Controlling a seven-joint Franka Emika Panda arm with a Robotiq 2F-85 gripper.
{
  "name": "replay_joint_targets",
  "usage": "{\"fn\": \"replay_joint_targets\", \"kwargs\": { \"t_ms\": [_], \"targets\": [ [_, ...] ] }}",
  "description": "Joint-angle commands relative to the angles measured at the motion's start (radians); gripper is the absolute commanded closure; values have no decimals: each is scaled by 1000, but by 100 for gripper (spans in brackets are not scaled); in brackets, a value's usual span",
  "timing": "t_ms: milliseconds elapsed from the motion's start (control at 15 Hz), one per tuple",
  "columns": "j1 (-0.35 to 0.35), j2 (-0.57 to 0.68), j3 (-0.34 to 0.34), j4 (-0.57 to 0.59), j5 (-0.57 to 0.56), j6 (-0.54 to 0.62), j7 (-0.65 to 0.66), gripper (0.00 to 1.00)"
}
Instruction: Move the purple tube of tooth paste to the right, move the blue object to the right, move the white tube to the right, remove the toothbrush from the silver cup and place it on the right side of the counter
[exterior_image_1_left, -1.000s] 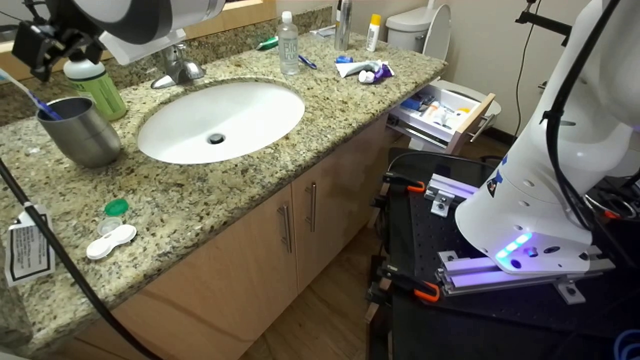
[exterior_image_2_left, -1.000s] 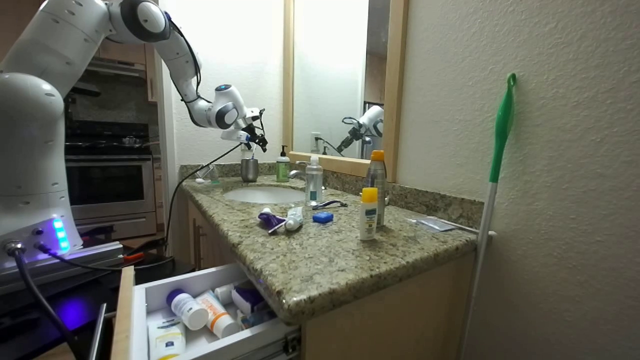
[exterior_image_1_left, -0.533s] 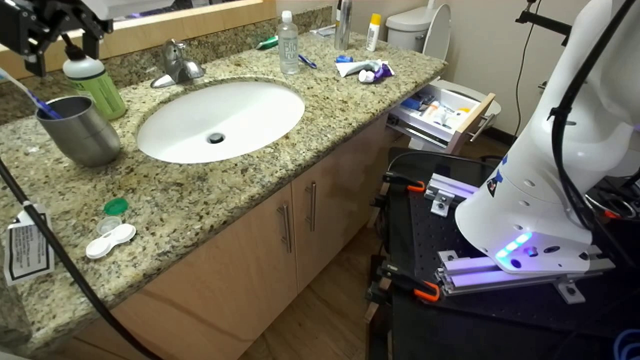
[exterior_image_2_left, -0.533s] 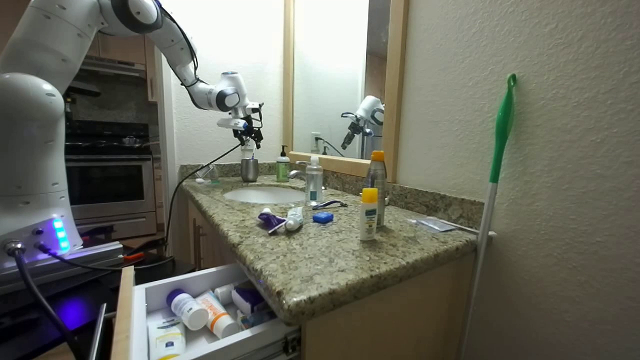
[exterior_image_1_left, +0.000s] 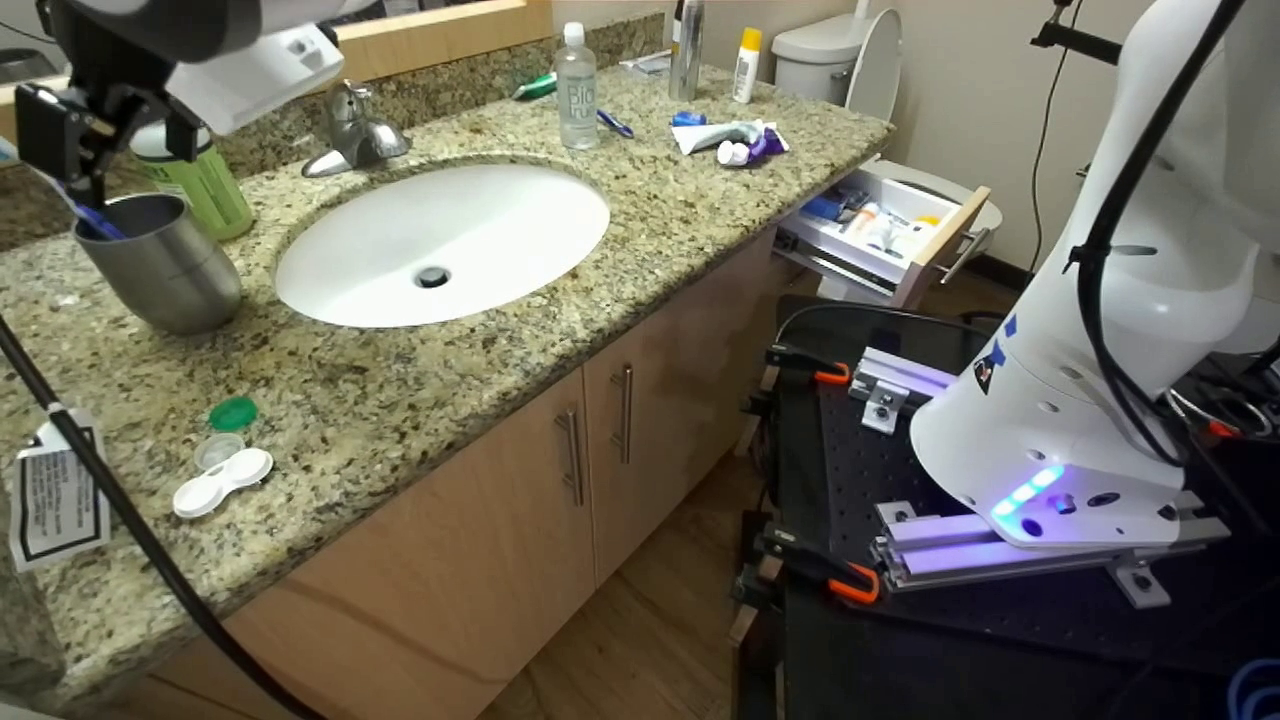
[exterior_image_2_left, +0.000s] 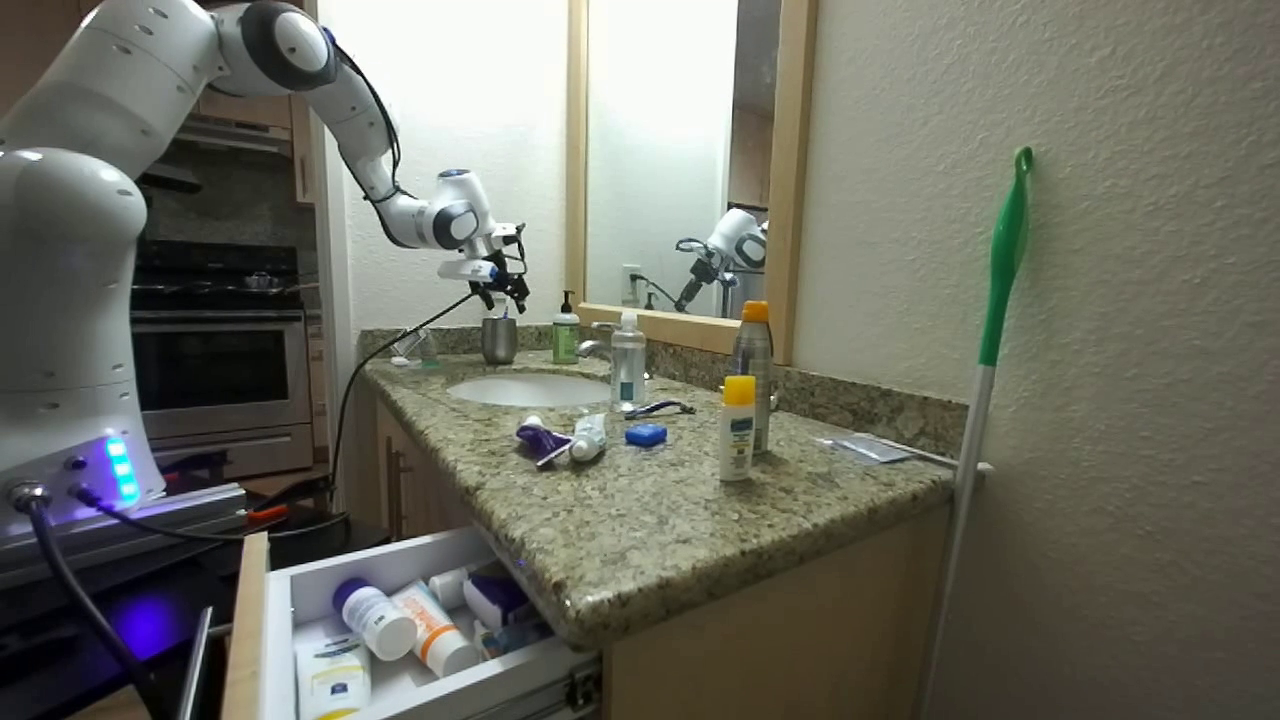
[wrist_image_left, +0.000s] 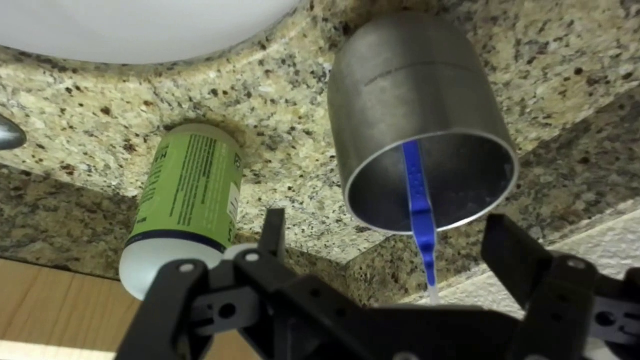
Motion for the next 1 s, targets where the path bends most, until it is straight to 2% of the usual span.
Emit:
{"fn": "replay_joint_targets", "kwargs": {
  "t_ms": [0,267,467,533,733,800,867,933],
  "targets": [
    [13,9,-11,2,2,7,1,0],
    [46,22,-10,12,-8,119,12,0],
    [115,59,-80,37,-39,214,57,0],
    [80,19,-37,6,-20,162,35,0],
    [106,39,-64,16,-28,194,49,0],
    [108,47,-75,21,-28,194,55,25],
    [103,49,-72,23,-25,196,55,26],
    [105,52,-78,24,-25,208,59,34]
  ]
}}
